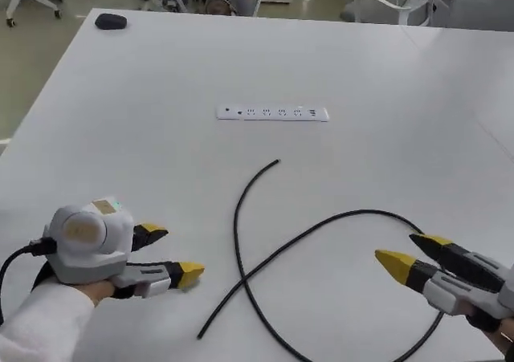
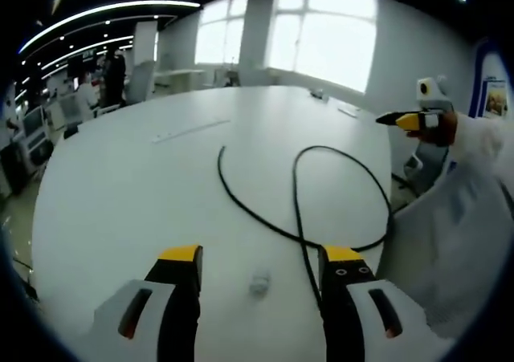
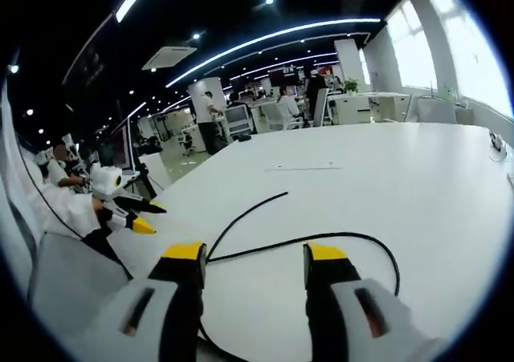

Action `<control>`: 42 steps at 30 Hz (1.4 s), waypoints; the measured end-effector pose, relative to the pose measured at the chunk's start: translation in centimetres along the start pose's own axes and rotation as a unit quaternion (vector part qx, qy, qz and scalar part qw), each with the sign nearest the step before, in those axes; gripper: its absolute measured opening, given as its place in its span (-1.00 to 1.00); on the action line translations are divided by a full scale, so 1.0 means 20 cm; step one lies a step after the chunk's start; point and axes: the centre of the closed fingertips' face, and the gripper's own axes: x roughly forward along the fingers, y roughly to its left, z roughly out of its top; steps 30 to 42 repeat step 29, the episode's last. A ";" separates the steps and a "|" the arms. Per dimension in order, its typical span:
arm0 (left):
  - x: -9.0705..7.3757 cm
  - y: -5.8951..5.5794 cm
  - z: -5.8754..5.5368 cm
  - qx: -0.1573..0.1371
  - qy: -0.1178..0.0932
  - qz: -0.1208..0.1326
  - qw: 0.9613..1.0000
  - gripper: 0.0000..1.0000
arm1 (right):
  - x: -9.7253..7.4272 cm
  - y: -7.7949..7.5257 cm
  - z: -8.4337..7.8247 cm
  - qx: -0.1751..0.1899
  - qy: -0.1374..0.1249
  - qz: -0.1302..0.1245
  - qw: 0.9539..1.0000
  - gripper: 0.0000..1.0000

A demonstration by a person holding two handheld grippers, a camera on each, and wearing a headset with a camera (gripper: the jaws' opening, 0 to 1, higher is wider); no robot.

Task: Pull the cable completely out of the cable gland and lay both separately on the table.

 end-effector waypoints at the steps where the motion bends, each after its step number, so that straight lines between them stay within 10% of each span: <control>1: -0.04 0.01 0.00 0.001 0.004 0.004 1.000 0.27 | -0.01 0.01 -0.02 -0.009 0.016 -0.001 1.000 0.08; 7: -0.30 0.01 0.03 -0.026 -0.005 0.035 0.999 0.42 | -0.06 0.00 -0.14 -0.060 0.091 -0.004 0.994 0.26; 17: -0.53 -0.06 -0.02 -0.074 -0.008 0.060 0.995 0.62 | -0.11 0.04 -0.20 -0.039 0.116 -0.004 0.992 0.32; 42: -0.48 -0.14 -0.06 -0.104 0.003 0.044 0.994 0.63 | -0.14 0.03 -0.28 -0.026 0.139 -0.004 0.990 0.33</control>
